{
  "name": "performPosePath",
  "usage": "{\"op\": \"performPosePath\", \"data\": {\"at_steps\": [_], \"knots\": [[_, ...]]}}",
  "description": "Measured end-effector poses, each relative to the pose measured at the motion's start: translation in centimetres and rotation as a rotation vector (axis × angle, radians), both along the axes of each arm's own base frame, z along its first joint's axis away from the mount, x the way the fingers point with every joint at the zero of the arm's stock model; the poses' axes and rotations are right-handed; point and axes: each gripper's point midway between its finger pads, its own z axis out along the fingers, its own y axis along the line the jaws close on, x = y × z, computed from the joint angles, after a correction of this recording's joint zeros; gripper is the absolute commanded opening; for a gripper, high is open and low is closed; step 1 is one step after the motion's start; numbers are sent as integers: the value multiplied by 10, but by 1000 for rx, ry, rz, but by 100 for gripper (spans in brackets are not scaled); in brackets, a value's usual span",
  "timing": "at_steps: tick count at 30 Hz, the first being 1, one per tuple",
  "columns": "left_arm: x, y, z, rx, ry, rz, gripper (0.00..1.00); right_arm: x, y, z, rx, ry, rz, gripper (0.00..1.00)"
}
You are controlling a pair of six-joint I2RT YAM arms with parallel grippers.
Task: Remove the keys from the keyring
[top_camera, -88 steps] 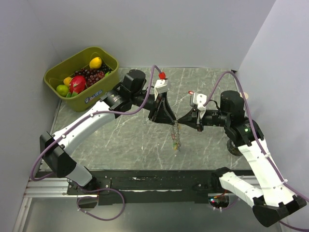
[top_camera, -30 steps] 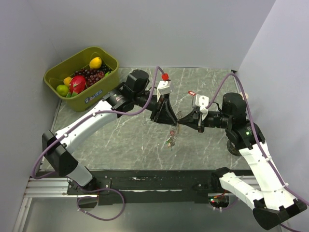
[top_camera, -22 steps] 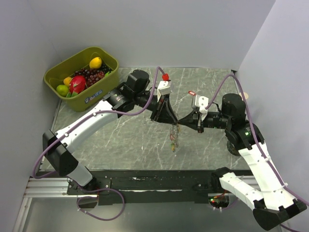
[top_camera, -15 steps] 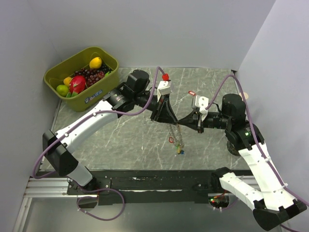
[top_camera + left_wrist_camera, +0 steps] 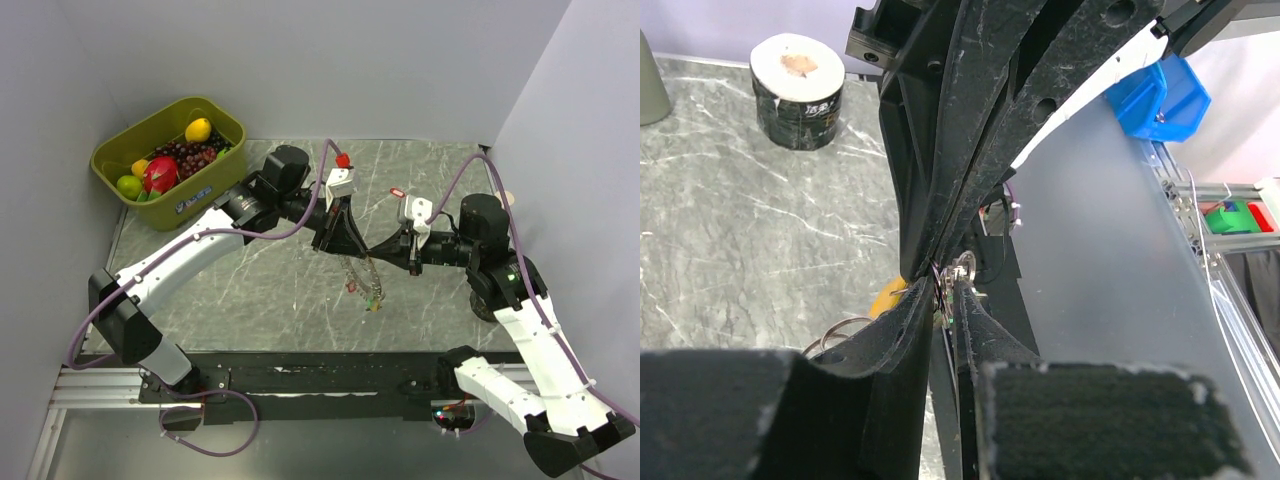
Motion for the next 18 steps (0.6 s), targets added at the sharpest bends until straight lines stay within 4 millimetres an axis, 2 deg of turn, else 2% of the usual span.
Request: {"op": "performPosePath", "data": {"at_steps": [7,11,12,13,18], "knots": [[1,-1,-1,-4,-5,0,21,1,-2,1,9,17,-16,0],[2,-1,0,-16,-28,-3,15,2,-3,3,17,21,-25,0],[2,-2,0,-17,-33,-4,11,2,-3,3,19,23,-26,0],[2,-2,0,-18,-35,-4,1,2,-3,3,20,24,-25,0],[3,-2,1,-22,-43,-6,1,2,-3,4,23,30,-25,0]]}}
